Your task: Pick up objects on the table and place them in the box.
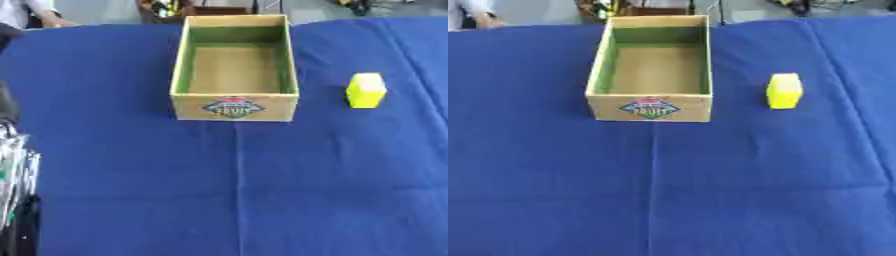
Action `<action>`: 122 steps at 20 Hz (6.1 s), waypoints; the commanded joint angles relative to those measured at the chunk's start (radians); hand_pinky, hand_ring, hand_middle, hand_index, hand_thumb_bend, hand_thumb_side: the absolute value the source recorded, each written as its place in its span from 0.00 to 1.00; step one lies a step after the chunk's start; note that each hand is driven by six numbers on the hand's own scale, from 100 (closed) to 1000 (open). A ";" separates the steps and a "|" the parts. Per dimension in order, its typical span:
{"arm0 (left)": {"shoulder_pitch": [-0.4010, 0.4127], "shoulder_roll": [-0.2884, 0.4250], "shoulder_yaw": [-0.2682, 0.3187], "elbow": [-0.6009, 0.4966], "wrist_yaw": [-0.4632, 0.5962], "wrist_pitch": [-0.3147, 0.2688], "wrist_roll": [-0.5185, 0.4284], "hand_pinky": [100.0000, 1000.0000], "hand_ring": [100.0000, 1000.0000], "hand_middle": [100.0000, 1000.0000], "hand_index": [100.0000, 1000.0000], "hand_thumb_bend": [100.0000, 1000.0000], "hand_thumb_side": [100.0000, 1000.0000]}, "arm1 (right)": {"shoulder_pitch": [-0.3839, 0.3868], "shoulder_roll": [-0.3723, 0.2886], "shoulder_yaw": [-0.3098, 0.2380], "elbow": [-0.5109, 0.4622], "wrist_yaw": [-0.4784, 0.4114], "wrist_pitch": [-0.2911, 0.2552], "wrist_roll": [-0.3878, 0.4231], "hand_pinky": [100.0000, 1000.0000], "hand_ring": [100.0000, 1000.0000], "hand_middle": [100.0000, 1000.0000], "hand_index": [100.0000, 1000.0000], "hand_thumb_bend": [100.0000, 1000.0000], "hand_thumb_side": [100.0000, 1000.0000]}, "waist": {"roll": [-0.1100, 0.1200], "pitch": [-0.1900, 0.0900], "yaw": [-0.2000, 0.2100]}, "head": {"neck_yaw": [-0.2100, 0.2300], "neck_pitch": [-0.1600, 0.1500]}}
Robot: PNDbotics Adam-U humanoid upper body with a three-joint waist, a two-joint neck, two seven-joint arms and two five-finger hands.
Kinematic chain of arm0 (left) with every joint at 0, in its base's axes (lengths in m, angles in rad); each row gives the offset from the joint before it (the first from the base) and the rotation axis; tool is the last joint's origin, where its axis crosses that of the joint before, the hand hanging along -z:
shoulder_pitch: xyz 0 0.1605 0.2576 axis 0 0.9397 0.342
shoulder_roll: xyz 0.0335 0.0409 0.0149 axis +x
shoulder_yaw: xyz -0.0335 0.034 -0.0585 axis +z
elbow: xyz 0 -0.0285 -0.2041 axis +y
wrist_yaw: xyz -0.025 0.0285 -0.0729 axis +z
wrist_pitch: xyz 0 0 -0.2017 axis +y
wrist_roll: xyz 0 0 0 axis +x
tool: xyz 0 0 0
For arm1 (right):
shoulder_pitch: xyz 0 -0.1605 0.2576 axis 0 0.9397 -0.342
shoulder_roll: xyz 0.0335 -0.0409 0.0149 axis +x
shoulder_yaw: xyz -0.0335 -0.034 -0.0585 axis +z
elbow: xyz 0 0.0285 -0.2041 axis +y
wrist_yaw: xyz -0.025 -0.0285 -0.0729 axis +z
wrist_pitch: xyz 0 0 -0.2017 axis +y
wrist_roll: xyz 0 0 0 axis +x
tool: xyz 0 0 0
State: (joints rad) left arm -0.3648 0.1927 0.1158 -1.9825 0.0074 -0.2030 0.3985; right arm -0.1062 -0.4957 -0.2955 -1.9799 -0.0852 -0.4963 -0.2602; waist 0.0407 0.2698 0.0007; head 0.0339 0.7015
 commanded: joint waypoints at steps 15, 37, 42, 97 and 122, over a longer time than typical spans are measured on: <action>0.000 0.016 -0.002 -0.018 0.002 0.006 -0.008 0.36 0.58 0.53 0.66 0.09 1.00 | -0.084 -0.415 0.043 -0.020 0.106 0.189 0.004 0.69 0.74 0.59 0.80 0.40 1.00 | -0.013 -0.026 0.008 | -0.024 0.015; 0.008 0.015 -0.028 -0.018 0.021 0.017 -0.033 0.35 0.58 0.52 0.66 0.07 1.00 | -0.396 -0.775 0.301 0.171 0.419 0.222 0.509 0.81 0.84 0.78 0.91 0.68 1.00 | -0.013 -0.019 0.052 | -0.093 -0.005; 0.007 0.014 -0.031 -0.018 0.023 0.018 -0.036 0.35 0.59 0.52 0.66 0.07 1.00 | -0.470 -0.748 0.341 0.244 0.422 0.183 0.618 0.82 0.85 0.80 0.93 0.70 0.98 | -0.012 -0.015 0.056 | -0.099 -0.006; 0.000 -0.006 -0.043 -0.018 0.033 0.028 -0.059 0.35 0.59 0.53 0.65 0.06 1.00 | -0.891 -0.371 0.566 0.771 0.750 0.120 1.154 0.83 0.86 0.69 0.92 0.77 0.34 | -0.016 0.004 0.088 | -0.165 -0.015; -0.002 -0.018 -0.043 -0.018 0.035 0.030 -0.063 0.35 0.59 0.52 0.65 0.06 1.00 | -0.826 -0.308 0.588 0.789 0.872 0.200 1.099 0.81 0.84 0.67 0.88 0.72 0.35 | -0.009 0.010 0.084 | -0.177 -0.025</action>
State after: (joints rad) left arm -0.3534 0.1664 0.0721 -1.9825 0.0427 -0.1717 0.3397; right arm -0.9195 -0.7862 0.2989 -1.1736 0.7754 -0.2926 0.8371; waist 0.0335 0.2963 0.0864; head -0.1408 0.6838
